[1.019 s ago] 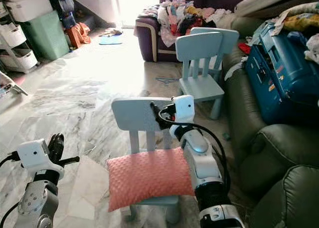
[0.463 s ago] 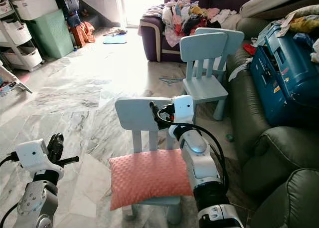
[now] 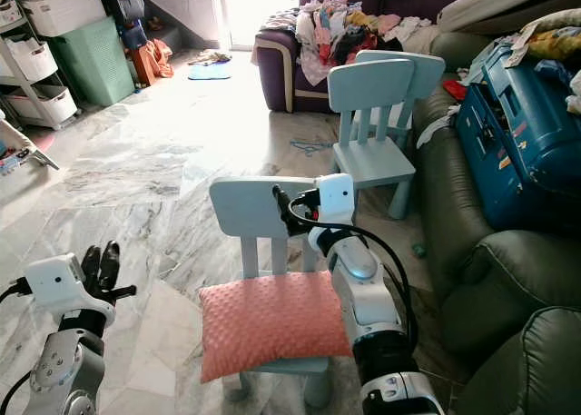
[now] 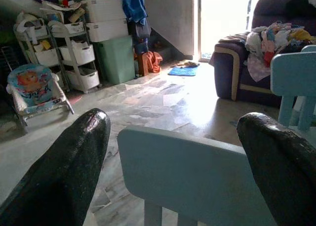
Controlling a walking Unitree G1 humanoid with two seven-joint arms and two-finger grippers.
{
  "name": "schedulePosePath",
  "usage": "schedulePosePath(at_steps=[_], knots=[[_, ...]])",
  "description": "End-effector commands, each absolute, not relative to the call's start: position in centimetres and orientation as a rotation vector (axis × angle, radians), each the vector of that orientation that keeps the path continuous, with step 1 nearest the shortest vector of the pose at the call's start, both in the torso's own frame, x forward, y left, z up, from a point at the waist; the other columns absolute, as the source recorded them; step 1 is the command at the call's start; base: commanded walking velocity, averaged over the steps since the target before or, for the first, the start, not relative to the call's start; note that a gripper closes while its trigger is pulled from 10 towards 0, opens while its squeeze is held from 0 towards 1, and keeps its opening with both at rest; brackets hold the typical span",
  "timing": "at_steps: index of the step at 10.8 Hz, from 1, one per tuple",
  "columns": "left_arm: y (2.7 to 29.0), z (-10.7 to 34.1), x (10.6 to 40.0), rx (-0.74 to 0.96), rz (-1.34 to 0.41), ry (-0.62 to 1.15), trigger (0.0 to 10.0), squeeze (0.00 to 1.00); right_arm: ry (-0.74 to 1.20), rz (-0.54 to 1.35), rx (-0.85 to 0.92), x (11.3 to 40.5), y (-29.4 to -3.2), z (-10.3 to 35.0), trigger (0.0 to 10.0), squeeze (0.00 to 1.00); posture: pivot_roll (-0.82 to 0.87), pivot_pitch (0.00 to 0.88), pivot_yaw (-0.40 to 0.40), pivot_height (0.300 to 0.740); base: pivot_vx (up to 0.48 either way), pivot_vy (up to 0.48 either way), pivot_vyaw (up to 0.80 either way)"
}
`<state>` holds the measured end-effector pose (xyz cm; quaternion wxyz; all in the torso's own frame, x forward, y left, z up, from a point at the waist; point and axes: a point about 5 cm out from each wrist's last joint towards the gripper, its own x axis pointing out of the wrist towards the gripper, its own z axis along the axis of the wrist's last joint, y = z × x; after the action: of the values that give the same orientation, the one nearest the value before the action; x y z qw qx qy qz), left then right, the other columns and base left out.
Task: Move the pillow to the sofa
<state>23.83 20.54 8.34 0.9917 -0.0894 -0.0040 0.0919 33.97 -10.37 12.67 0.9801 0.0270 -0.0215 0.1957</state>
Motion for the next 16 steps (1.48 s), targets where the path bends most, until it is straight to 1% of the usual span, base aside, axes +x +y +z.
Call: schedulePosePath(at_steps=[1,2,4,5,6,7,10,12,16], knots=[[20.7,8.4,24.1,-0.143,0.187,-0.001,10.0,0.00,-0.044,0.387,0.039,34.0,-10.5,12.6,10.0,1.00,-0.14,0.000,0.034,0.740,0.000,0.000,0.00],[20.6,8.3,24.1,-0.151,0.188,0.010,10.0,0.00,-0.039,0.375,0.027,34.1,-10.6,12.5,10.0,0.00,-0.14,0.000,0.034,0.740,0.000,0.000,0.00],[19.8,7.5,23.9,-0.187,0.130,0.049,10.0,0.00,-0.022,0.275,-0.053,34.3,-12.5,12.0,10.0,0.00,-0.14,0.000,0.034,0.740,0.000,0.000,0.00],[19.7,7.2,23.8,-0.187,0.123,0.067,10.0,0.00,-0.018,0.243,-0.065,34.3,-13.2,11.8,10.0,0.00,-0.15,0.000,0.038,0.740,0.000,0.000,0.00],[19.5,6.7,23.6,-0.190,0.109,0.090,10.0,0.00,0.017,0.186,-0.067,33.8,-15.0,11.0,10.0,0.00,-0.17,0.000,0.046,0.740,0.000,0.000,0.00],[19.3,6.6,23.8,-0.191,0.097,0.096,10.0,0.00,0.033,0.171,-0.061,33.6,-15.3,10.7,10.0,0.00,-0.18,0.000,0.049,0.740,0.000,0.000,0.00],[19.0,6.7,24.0,-0.194,0.082,0.095,10.0,0.00,0.039,0.181,-0.058,33.5,-15.1,10.6,10.0,0.00,-0.17,0.000,0.043,0.740,0.000,0.000,-0.68],[19.5,6.1,23.4,-0.199,0.122,0.116,10.0,0.00,0.031,0.195,-0.062,33.6,-14.7,10.8,10.0,0.00,-0.17,0.000,0.036,0.740,0.000,0.000,0.00],[19.4,5.9,22.8,-0.206,0.137,0.124,10.0,0.00,0.033,0.240,-0.051,33.5,-14.0,10.8,10.0,0.00,-0.16,0.000,0.025,0.740,0.000,0.000,0.00]])
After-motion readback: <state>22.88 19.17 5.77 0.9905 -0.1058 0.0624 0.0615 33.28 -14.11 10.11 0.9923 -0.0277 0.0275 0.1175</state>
